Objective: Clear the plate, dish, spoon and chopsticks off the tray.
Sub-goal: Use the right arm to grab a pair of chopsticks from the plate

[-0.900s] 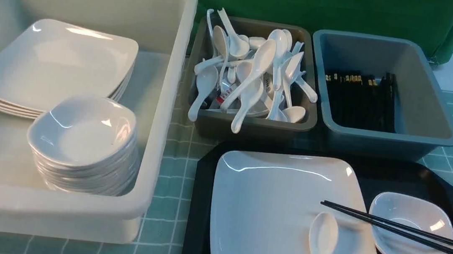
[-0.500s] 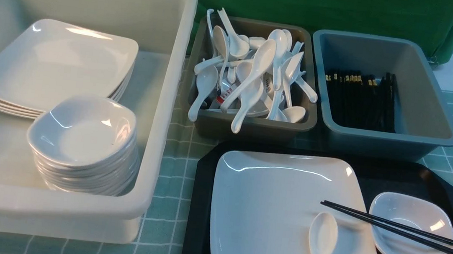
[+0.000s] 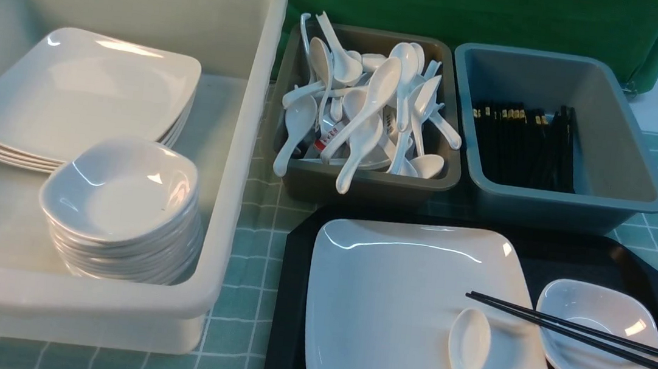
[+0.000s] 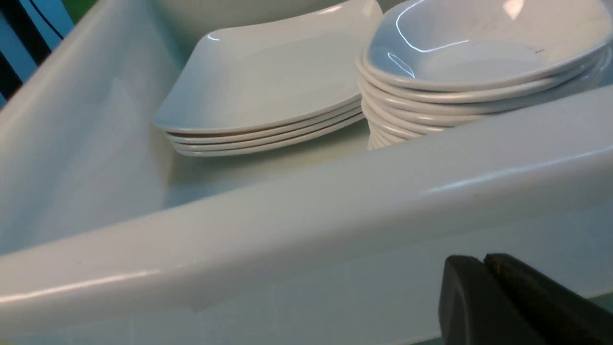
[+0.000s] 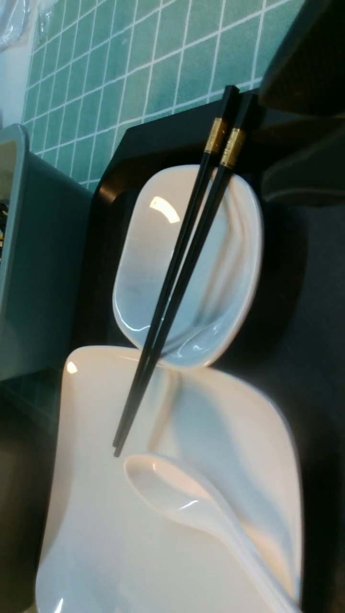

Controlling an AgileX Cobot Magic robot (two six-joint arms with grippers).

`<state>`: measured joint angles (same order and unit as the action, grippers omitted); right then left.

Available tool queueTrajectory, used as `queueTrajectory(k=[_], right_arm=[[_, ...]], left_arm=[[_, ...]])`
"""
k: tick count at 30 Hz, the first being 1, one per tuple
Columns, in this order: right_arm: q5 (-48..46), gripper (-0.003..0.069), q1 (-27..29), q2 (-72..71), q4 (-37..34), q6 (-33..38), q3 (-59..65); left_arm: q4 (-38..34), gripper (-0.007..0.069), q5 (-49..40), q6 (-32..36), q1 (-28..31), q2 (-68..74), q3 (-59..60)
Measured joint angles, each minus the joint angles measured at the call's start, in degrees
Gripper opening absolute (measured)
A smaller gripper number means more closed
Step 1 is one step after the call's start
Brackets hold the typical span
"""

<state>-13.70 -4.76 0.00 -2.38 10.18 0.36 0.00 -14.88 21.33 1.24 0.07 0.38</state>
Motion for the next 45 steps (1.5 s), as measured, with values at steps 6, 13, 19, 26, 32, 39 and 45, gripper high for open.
queueTrajectory(k=[6,13,19,26,32,39,45], right_arm=[[0.00,0.0242,0.00,0.00,0.00,0.00,0.00],[0.00,0.0242,0.00,0.00,0.00,0.00,0.00],[0.00,0.0242,0.00,0.00,0.00,0.00,0.00],[0.00,0.0242,0.00,0.00,0.00,0.00,0.00],[0.00,0.0242,0.00,0.00,0.00,0.00,0.00],[0.06,0.0242,0.00,0.00,0.00,0.00,0.00],[5.75,0.0242,0.00,0.00,-3.15,-7.13,0.00]], left_arm=[[-1.05,0.0013,7.13,0.64,0.00,0.00,0.00],[-10.39,0.0013,13.19,-6.95,0.00,0.00,0.00],[-25.02,0.0013,19.27,-23.59,0.00,0.00,0.00],[-20.80,0.0013,13.52,-36.70,-0.91,0.51,-5.26],[-18.03,0.0013,-0.92,-16.72,-7.78,15.02,-21.09],[-18.84,0.0013,-16.87,-3.21,-21.15,44.02,-38.33],[-18.39,0.0013,-16.00,-2.15,-30.84,52.05,-42.25]])
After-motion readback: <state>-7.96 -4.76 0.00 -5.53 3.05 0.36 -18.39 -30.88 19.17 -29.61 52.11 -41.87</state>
